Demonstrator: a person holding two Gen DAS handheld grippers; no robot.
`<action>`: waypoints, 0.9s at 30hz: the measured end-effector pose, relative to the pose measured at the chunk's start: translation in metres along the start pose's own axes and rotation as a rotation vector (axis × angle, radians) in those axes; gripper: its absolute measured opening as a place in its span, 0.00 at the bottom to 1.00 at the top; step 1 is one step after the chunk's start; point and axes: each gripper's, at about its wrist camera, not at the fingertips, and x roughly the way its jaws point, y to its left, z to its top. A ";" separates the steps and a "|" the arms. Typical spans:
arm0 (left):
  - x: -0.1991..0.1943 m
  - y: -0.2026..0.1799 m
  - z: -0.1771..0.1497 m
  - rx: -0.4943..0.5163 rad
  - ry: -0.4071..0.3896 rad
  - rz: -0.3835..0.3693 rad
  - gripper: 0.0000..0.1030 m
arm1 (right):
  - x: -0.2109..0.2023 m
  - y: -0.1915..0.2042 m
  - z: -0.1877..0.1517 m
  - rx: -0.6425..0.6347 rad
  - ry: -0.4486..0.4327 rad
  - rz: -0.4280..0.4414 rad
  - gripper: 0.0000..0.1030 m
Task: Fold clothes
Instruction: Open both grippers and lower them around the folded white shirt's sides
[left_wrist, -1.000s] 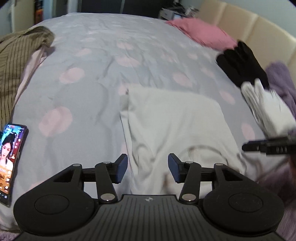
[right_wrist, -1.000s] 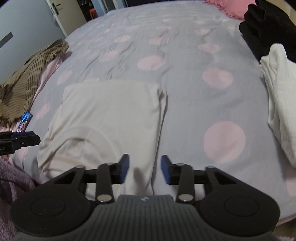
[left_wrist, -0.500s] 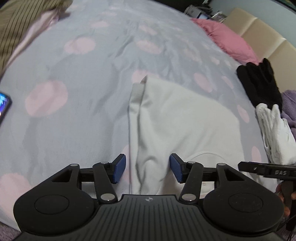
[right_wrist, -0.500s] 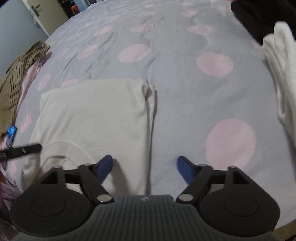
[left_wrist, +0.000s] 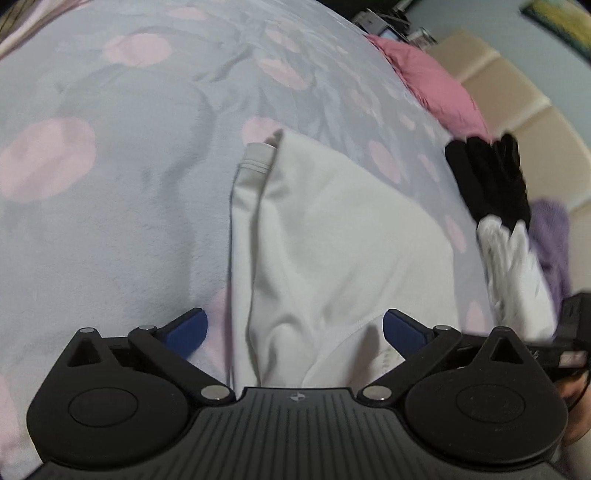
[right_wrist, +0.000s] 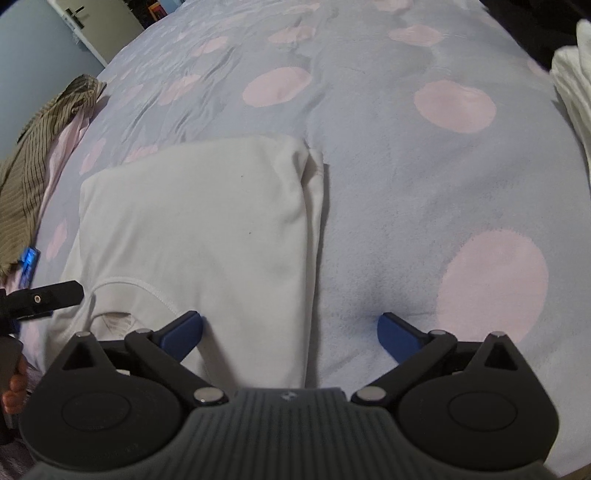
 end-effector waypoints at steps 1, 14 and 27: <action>0.001 -0.005 -0.002 0.039 0.000 0.020 1.00 | 0.001 0.002 -0.001 -0.014 -0.010 -0.009 1.00; -0.001 -0.026 -0.016 0.126 -0.060 0.099 1.00 | -0.001 0.000 -0.011 0.035 -0.121 -0.016 1.00; -0.005 -0.005 0.001 0.024 -0.098 0.027 0.88 | -0.006 -0.009 0.006 0.046 -0.113 0.050 0.98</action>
